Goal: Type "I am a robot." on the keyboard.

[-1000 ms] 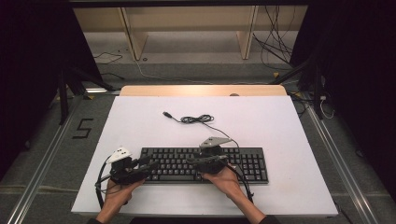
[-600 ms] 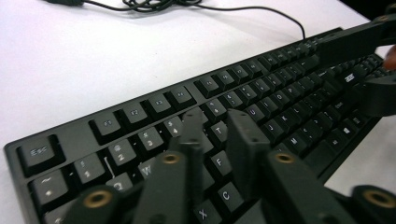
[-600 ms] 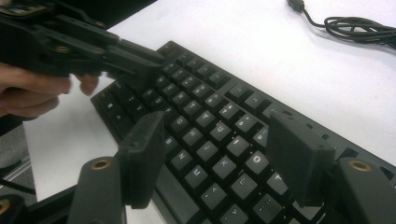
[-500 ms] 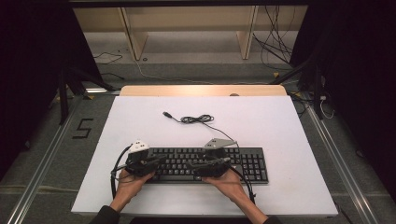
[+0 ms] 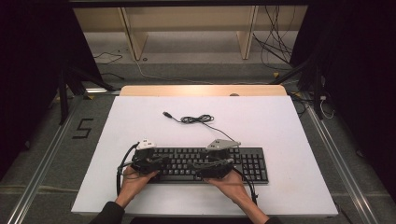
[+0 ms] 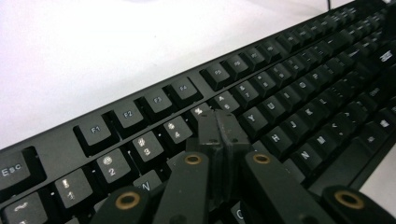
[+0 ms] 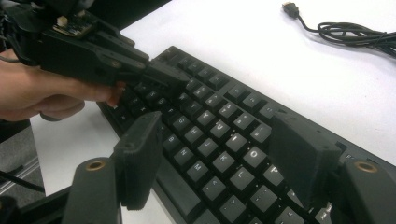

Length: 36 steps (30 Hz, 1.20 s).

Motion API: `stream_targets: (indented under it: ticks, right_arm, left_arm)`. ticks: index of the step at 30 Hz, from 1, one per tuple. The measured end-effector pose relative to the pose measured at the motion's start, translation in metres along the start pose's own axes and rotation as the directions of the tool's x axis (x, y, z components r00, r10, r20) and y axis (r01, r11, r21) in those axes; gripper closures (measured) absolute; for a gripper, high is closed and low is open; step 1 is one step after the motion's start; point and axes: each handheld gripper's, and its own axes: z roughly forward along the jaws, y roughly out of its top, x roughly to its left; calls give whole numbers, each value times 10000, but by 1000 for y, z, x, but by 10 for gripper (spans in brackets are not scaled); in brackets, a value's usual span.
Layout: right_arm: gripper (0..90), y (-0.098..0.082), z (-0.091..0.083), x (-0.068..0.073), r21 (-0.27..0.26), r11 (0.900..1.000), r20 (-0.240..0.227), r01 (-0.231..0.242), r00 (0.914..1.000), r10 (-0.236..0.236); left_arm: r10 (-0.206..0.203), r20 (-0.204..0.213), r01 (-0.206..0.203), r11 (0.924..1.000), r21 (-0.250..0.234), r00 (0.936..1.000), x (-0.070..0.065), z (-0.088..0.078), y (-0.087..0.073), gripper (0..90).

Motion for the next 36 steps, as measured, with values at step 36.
stream_targets:
  ticks: [36]
  right_arm:
    - [361,1,2,-5,-89,9998,102,-203,9997,204]
  left_arm:
    - [-222,538,270,9955,-913,9983,1,-28,-3,620]
